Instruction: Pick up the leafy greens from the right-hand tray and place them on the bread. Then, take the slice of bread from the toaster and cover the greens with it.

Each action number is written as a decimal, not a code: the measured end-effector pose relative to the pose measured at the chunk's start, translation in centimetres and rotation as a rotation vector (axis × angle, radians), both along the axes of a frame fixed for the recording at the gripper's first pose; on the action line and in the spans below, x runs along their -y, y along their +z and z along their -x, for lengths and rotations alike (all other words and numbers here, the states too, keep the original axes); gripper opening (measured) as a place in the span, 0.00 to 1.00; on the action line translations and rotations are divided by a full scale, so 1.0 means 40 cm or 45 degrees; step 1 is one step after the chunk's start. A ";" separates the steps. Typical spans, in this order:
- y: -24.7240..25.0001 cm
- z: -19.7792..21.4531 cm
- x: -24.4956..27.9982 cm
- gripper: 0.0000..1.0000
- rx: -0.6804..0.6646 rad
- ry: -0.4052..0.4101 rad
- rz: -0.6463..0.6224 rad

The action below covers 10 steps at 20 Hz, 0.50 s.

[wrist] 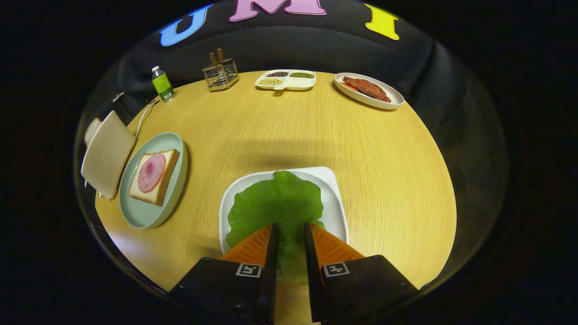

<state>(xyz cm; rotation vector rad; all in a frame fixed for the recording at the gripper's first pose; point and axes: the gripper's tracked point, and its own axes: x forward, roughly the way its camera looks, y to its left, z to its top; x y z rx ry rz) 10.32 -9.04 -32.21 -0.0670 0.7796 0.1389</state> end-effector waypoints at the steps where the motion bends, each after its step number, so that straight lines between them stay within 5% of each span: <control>1: -0.001 0.001 -0.001 0.42 -0.003 0.013 0.004; 3: -0.002 -0.006 0.006 0.17 0.003 0.005 -0.008; 4: -0.002 -0.008 0.008 0.13 0.002 0.006 -0.021; 10: 0.026 -0.015 0.011 0.06 -0.037 -0.051 -0.116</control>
